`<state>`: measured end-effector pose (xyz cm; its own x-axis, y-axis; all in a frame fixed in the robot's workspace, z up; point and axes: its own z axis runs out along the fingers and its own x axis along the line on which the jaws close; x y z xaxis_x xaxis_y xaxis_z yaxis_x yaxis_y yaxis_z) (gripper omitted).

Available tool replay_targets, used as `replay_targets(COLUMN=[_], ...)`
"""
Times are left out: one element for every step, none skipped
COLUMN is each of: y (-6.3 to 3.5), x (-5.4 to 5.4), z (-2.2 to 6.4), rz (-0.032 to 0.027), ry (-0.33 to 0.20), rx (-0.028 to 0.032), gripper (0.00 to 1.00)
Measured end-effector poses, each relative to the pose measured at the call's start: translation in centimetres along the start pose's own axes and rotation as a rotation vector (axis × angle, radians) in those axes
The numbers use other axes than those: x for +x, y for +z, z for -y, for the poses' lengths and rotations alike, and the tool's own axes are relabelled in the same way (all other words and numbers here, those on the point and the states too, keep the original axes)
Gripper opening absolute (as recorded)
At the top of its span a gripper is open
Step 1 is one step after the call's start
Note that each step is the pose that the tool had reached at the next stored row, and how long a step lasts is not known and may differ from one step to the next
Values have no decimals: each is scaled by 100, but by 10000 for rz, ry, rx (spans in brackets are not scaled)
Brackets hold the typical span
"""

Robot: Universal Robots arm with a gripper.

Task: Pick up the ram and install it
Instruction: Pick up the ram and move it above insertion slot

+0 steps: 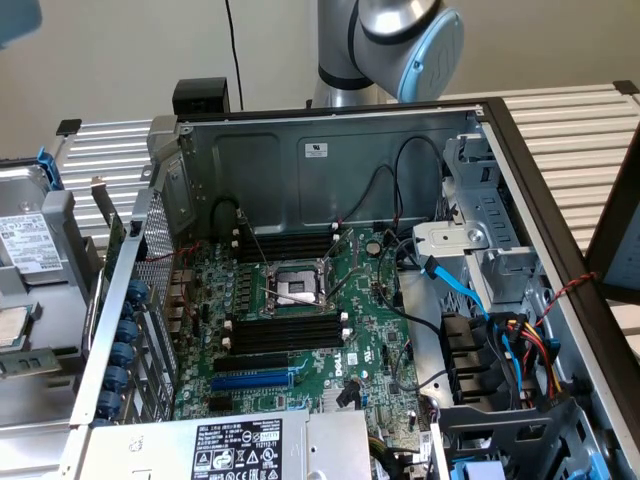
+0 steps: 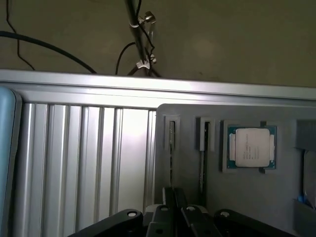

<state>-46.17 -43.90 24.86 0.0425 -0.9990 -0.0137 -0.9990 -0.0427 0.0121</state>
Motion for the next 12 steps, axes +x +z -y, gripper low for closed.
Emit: replay_targets(y=[-35, -72, -112, -155, -196, -237, -273, -309, -338, -368, -403, -436], x=[0, -1, -1, -2, -2, -3, -3, -4, -4, -5, -5, -6], z=[0, -1, -1, -1, -2, -3, -3, -3, -4, -4, -5, -5], rz=[-27, -50, -70, -88, -104, -120, -132, -143, -154, -167, -180, -185], ry=[0, 0, 0, 0, 1, 1, 1, 2, 2, 2, 2, 2], rx=[-2, -4, -3, -4, -5, -7, -6, -6, -7, -8, -9, -8], gripper=[12, 12, 12, 12, 12, 12, 12, 12, 12, 12, 12, 12])
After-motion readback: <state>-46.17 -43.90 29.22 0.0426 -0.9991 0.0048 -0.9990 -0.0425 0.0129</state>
